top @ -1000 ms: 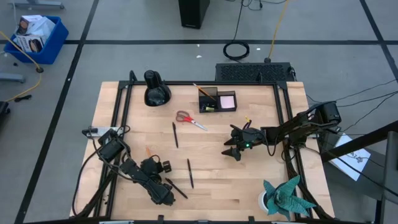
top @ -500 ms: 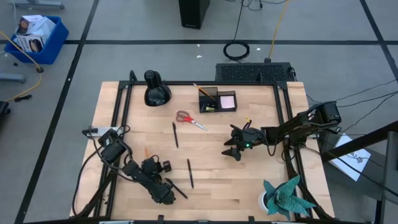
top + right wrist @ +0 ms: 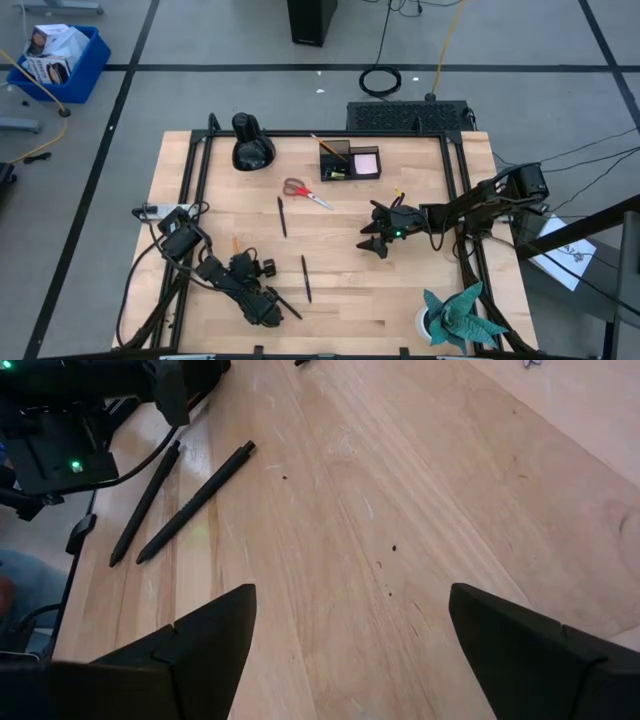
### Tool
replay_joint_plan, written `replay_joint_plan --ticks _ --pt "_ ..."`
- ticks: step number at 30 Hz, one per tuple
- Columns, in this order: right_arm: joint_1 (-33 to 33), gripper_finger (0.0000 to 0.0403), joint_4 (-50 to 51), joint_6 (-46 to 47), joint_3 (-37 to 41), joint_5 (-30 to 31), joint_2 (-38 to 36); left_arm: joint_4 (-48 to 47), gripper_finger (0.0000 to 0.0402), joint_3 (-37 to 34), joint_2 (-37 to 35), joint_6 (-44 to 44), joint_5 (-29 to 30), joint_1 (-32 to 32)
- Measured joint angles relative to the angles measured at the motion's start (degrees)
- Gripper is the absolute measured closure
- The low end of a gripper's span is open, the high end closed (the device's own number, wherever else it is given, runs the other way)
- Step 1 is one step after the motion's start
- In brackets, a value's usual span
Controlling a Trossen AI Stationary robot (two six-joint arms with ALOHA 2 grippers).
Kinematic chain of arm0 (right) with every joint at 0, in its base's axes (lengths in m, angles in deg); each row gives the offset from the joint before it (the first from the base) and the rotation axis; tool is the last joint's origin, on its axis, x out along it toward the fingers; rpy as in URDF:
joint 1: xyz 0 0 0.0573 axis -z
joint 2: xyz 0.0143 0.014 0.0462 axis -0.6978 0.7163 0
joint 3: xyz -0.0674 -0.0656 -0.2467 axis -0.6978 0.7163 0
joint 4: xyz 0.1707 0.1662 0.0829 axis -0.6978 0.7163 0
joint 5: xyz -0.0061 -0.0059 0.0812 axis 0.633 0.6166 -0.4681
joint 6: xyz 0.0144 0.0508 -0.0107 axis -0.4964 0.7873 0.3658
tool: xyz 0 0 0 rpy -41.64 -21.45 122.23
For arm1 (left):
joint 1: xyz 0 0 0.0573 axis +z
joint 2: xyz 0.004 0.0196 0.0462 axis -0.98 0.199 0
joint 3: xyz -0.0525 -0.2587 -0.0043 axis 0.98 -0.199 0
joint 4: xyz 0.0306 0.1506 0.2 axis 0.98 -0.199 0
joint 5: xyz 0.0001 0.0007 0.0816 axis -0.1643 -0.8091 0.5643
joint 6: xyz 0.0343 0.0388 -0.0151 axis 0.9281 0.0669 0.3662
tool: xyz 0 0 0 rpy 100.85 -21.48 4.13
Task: Pick and place office supplies into organizer
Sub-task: Put the orange pencil into the black desk organizer
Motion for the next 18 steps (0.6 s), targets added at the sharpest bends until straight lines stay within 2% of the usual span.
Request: replay_joint_plan --ticks 11,15,18 --pt "0.0 0.0078 0.0 -0.01 0.0 0.0 0.01 0.53 0.0275 -0.58 0.1 -2.63 0.28 -1.21" --pt "0.0 0.0078 -0.02 -0.01 0.0 0.0 0.02 -0.09 0.0275 -0.63 0.2 2.42 3.55 -2.78" --pt "0.02 0.0078 0.0 -0.02 0.0 0.0 0.0 0.26 0.0275 -0.72 0.25 0.91 3.14 -3.48"
